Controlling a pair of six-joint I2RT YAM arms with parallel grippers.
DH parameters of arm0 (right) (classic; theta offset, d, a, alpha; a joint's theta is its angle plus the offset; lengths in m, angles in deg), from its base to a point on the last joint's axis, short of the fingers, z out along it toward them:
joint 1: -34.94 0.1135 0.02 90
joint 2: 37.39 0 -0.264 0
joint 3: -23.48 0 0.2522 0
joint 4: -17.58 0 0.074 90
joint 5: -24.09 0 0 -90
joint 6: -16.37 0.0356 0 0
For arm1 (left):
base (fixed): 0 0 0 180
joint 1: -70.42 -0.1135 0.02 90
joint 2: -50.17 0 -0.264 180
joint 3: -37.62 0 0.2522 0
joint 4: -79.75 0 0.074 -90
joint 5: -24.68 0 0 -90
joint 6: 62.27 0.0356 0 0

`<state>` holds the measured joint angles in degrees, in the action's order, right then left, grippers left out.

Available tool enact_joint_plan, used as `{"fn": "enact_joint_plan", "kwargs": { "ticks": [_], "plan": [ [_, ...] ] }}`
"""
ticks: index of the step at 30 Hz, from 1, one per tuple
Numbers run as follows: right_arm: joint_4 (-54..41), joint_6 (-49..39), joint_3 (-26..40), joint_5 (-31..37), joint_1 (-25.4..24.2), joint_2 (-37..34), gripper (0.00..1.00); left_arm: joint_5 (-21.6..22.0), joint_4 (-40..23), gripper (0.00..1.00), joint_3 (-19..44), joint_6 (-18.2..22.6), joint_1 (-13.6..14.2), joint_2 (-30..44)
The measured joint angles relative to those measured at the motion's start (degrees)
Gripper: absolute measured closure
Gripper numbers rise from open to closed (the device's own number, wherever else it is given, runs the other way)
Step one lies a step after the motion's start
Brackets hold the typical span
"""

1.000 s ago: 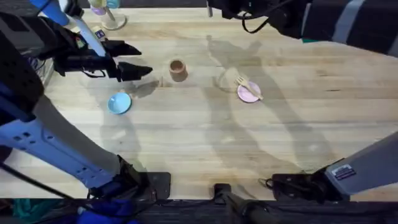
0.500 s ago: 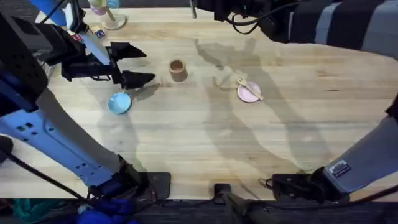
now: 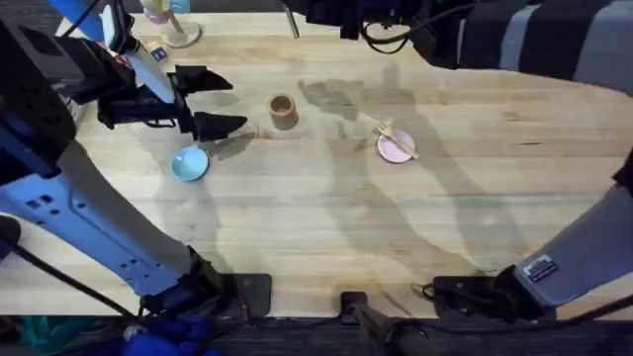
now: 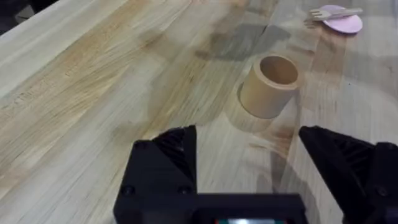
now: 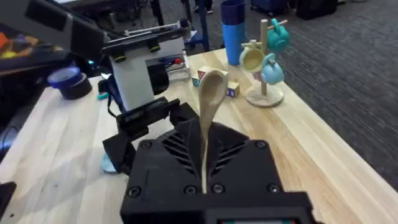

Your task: Pick up a utensil and set it on the pink plate, then put the other utensil in the container.

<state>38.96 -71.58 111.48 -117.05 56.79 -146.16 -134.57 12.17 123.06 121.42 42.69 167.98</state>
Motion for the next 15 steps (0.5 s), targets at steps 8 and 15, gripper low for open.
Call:
{"fn": "enact_joint_plan", "kwargs": {
  "ticks": [8,15],
  "plan": [
    [0.89,-4.16,0.0,-1.24,1.5,-2.34,0.968,0.0,0.0,0.008,0.0,0.0,0.0,0.01],
    [1.02,-5.17,0.0,-1.49,1.61,-5.34,0.968,0.0,0.0,0.008,0.0,0.0,0.0,0.01]
  ]
}}
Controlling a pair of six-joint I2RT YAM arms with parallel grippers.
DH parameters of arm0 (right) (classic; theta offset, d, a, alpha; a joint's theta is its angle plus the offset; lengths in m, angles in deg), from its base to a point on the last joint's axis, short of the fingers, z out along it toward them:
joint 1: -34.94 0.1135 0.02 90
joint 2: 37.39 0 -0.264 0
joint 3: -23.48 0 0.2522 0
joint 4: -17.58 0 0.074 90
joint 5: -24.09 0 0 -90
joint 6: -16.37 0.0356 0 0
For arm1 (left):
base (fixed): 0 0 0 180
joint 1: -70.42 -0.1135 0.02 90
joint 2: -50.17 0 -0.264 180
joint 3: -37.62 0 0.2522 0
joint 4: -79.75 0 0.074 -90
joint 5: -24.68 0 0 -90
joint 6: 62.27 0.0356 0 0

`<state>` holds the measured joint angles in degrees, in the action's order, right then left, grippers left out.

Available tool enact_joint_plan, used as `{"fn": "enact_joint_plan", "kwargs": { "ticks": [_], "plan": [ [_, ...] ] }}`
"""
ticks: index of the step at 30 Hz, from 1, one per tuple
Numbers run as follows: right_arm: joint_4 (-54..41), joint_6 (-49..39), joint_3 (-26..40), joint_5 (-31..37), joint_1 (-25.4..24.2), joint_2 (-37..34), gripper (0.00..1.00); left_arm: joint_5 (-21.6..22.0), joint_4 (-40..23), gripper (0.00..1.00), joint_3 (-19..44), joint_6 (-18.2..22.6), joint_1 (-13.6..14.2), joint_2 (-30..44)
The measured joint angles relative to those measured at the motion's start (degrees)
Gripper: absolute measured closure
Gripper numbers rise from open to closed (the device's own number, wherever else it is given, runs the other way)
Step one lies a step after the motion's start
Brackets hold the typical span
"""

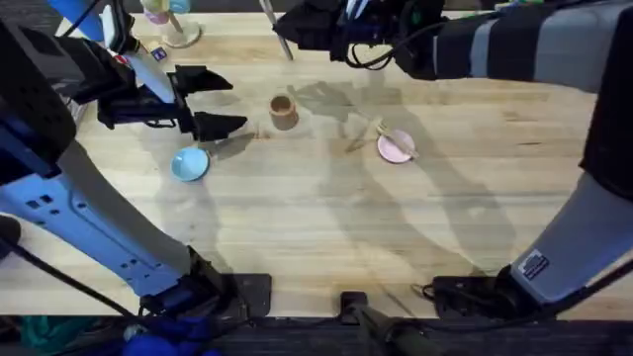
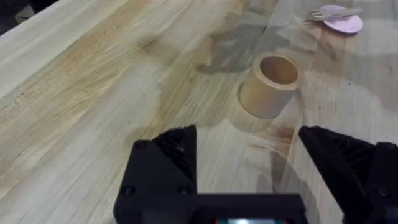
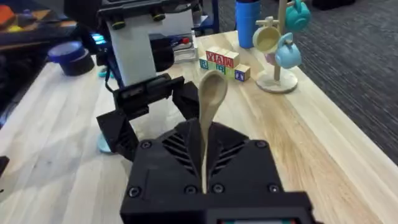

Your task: Pick up a utensil and set it on the pink plate, then put the other utensil in the container.

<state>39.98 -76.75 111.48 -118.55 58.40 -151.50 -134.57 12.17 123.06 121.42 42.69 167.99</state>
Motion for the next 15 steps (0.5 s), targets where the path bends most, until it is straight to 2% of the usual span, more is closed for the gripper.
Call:
{"fn": "enact_joint_plan", "kwargs": {
  "ticks": [7,15],
  "plan": [
    [1.49,-1.07,0.0,-3.96,0.35,-2.73,0.968,0.0,0.0,0.007,0.0,0.02,0.0,0.0],
    [2.66,-3.73,0.0,-4.42,2.52,-5.49,0.968,0.0,0.0,0.008,0.0,0.02,0.0,0.0]
  ]
}}
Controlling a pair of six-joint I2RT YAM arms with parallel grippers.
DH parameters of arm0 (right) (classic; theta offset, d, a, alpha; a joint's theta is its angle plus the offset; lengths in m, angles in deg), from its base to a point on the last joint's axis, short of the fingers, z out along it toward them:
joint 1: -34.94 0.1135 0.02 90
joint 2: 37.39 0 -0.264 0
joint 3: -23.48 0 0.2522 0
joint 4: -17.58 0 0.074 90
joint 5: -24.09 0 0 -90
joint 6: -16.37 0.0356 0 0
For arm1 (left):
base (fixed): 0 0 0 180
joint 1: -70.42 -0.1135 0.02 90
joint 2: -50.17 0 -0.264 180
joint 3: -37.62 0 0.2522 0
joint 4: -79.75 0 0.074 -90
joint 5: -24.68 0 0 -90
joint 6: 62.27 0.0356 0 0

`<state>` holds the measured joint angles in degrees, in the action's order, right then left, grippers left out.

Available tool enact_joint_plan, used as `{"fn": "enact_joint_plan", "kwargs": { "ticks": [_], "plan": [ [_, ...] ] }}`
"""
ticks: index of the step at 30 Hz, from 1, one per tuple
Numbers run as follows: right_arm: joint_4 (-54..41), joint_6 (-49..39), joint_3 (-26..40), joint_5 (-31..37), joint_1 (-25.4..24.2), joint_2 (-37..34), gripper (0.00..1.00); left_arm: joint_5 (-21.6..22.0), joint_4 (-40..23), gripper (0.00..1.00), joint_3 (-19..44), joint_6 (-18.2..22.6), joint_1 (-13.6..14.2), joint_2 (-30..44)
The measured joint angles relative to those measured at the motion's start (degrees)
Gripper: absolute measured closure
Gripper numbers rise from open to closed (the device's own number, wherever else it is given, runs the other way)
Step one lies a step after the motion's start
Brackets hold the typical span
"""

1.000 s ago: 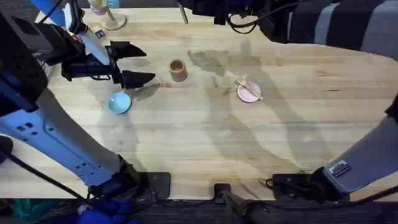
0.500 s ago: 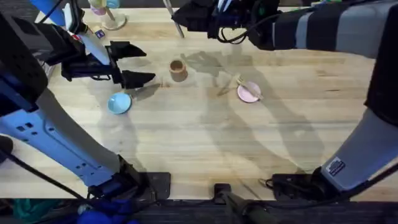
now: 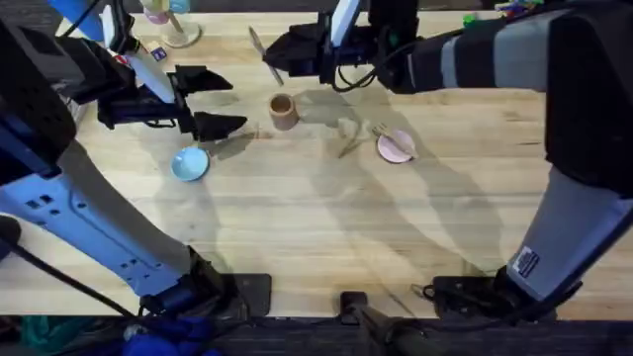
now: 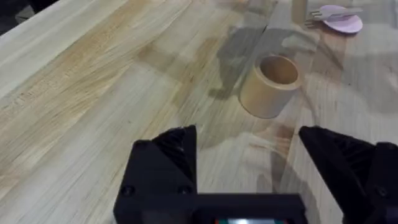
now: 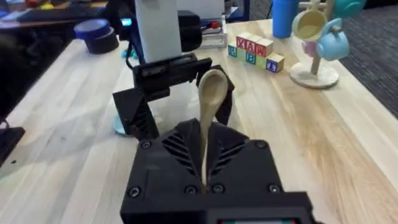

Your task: Pick up a utensil and set it on the pink plate, then put the other utensil in the container.

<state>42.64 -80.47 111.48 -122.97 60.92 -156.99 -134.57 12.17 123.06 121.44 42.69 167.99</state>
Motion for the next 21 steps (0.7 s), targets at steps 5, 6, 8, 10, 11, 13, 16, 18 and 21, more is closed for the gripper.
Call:
{"fn": "enact_joint_plan", "kwargs": {
  "ticks": [5,6,8,10,11,13,16,18,21],
  "plan": [
    [0.02,-2.09,0.0,-0.02,0.7,-0.54,0.968,0.0,0.0,0.008,0.0,0.0,0.0,0.0],
    [0.09,-2.41,0.0,-0.02,0.85,-0.54,0.968,0.0,0.0,0.008,0.0,0.0,0.0,0.0],
    [0.11,-2.93,0.0,-0.02,0.99,-0.54,0.968,0.0,0.0,0.008,0.0,0.0,0.0,0.0],
    [0.21,-3.74,0.0,-0.01,1.14,-0.64,0.968,0.0,0.0,0.008,0.0,0.0,0.0,0.0],
    [0.41,-4.16,0.0,-0.02,1.25,-0.77,0.968,0.0,0.0,0.008,0.0,0.0,0.0,0.0],
    [1.08,-4.83,0.0,-0.02,1.55,-1.4,0.968,0.0,0.0,0.008,0.0,0.0,0.0,0.0],
    [1.34,-5.45,0.0,-0.02,2.05,-2.88,0.968,0.0,0.0,0.008,0.0,0.0,0.0,0.0],
    [1.03,-6.82,0.0,0.0,2.36,-4.75,0.968,0.0,0.0,0.008,0.0,0.0,0.0,0.0],
    [1.24,-7.82,0.0,-0.01,2.33,-5.1,0.968,0.0,0.0,0.008,0.0,0.0,0.0,0.0]
  ]
}}
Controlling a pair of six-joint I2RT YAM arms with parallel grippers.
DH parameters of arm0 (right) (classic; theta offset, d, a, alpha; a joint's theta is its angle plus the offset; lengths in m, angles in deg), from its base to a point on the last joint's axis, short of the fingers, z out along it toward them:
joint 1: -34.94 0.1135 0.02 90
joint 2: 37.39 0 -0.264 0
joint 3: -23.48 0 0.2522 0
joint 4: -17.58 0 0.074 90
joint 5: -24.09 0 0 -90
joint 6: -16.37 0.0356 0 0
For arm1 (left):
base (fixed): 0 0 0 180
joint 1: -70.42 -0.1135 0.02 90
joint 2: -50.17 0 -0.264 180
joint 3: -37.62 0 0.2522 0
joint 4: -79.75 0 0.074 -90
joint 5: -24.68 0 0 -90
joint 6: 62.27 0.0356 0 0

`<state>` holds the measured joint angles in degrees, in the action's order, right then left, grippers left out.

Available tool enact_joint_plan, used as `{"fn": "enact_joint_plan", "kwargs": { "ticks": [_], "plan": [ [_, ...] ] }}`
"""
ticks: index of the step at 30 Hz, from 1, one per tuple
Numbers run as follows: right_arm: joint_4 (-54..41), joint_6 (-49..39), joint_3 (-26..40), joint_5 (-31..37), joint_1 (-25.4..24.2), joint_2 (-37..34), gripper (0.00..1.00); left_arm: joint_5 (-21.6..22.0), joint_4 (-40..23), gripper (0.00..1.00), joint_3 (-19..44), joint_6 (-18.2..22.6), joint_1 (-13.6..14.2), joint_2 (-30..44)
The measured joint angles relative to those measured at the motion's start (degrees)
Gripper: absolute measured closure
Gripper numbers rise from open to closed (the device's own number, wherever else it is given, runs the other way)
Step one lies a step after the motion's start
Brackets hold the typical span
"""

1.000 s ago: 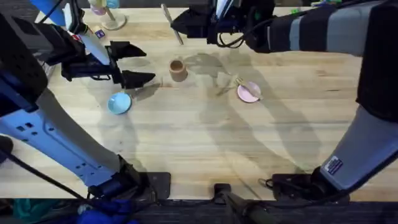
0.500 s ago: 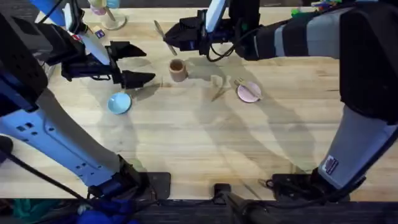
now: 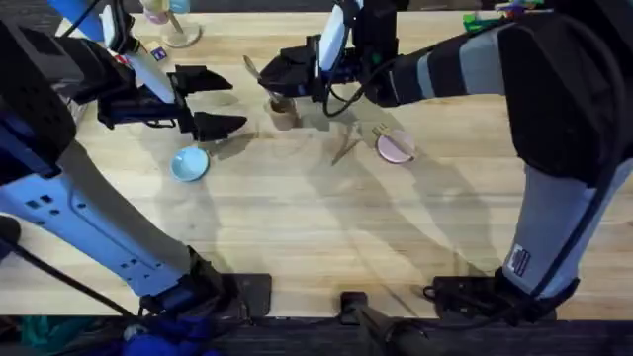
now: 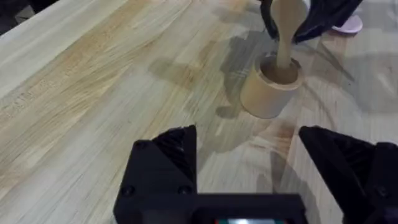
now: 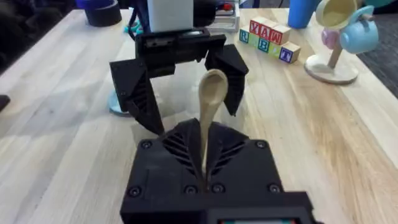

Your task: Pick up a utensil and set it on the pink plate, then put the other utensil in the container.

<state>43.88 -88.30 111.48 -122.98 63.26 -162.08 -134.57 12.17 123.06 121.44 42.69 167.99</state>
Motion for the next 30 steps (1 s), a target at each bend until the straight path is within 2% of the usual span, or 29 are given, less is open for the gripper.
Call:
{"fn": "enact_joint_plan", "kwargs": {
  "ticks": [6,10,30],
  "plan": [
    [-1.0,-0.42,0.0,0.01,0.0,-2.31,0.968,0.0,0.0,0.008,0.0,0.0,0.0,0.0],
    [-5.1,-0.44,0.0,-0.01,-1.04,-2.35,0.968,0.0,0.0,0.007,0.0,0.0,0.0,0.0],
    [-9.23,-1.72,0.0,0.01,-2.08,-2.35,0.968,0.0,0.0,0.008,0.0,0.0,0.0,0.0]
  ]
}}
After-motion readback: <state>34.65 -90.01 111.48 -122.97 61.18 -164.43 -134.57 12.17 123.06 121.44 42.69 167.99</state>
